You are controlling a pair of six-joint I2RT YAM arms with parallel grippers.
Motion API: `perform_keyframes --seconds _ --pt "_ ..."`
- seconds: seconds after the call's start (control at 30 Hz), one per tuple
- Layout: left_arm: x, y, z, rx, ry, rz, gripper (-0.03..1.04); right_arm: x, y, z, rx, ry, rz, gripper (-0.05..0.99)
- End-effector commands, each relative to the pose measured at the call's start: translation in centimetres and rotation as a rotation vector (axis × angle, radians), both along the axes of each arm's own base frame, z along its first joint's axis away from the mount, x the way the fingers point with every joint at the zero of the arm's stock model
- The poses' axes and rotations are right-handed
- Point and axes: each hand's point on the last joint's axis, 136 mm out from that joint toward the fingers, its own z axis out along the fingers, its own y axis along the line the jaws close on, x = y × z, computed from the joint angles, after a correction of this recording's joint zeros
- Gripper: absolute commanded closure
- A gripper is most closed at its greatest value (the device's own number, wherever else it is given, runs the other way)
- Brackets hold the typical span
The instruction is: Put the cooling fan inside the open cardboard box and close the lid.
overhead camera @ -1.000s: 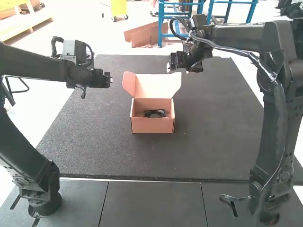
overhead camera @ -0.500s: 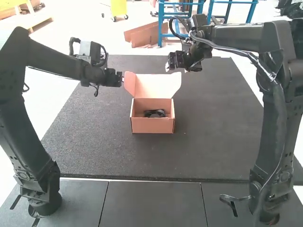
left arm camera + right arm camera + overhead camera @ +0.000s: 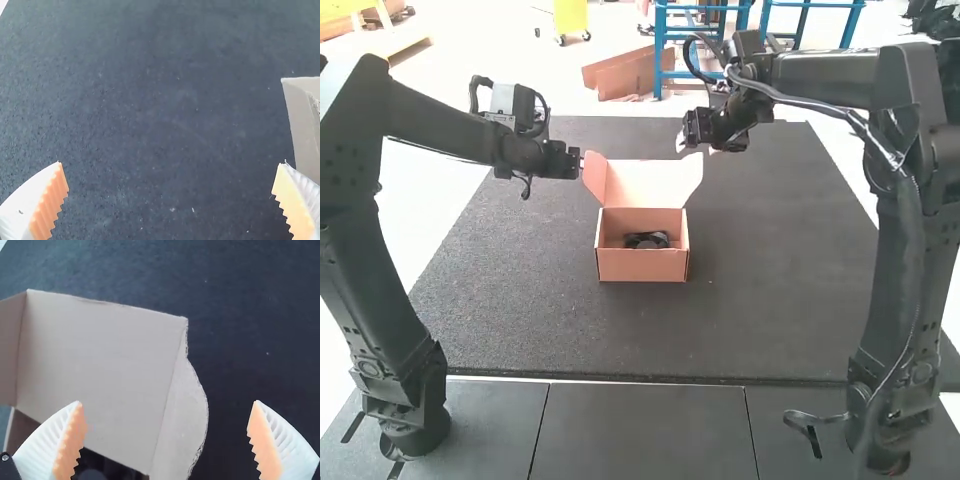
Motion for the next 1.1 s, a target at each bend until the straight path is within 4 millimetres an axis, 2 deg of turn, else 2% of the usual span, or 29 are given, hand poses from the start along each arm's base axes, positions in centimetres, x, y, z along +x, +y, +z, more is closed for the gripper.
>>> perform_keyframes --seconds 0.0,0.07,0.3,0.43,0.53,1.07 --pt "0.7 -0.7 1.3 -0.029 -0.025 -0.013 0.04 1.0 0.0 0.8 0.030 -0.010 -0.002 0.28" --pt "0.6 -1.3 1.4 -0.040 -0.023 -0.030 0.04 0.9 0.1 0.7 0.037 -0.004 0.004 0.32" --pt "0.2 -2.6 1.8 -0.051 -0.027 -0.061 0.04 0.5 0.4 -0.7 0.028 0.041 0.015 0.36" --pt "0.0 -3.3 1.9 -0.052 -0.028 -0.076 0.04 0.4 0.5 -1.0 0.027 0.047 0.017 0.45" --pt "-0.1 -3.2 1.7 -0.052 -0.022 -0.073 0.04 0.4 0.5 -1.0 0.035 0.052 0.006 0.55" --pt "-0.5 -3.1 1.1 -0.044 0.004 -0.074 0.04 0.7 0.5 -0.9 0.047 0.049 -0.015 0.69"
